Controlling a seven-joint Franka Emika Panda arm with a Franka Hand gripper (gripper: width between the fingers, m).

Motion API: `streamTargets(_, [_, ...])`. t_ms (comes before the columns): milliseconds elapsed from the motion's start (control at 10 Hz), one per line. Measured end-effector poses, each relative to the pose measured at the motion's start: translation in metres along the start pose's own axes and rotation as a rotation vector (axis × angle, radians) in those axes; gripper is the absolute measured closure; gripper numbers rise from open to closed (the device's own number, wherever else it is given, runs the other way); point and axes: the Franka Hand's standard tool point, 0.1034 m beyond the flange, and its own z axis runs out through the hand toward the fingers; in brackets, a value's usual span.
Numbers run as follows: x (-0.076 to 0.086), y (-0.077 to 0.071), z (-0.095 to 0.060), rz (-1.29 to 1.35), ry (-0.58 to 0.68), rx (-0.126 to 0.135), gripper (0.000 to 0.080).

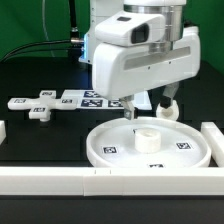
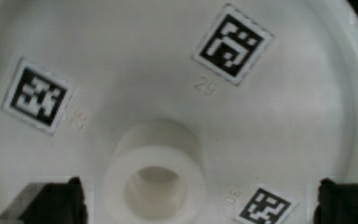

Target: Assemble round table

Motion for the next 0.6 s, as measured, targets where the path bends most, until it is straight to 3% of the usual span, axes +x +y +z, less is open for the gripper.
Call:
streamTargets(300, [-0.007, -0.017, 0.007, 0.328, -0.017, 0.038, 0.015])
streamTargets(600, [-0.006, -0.02, 0.007, 0.478, -0.018, 0.053, 0.015])
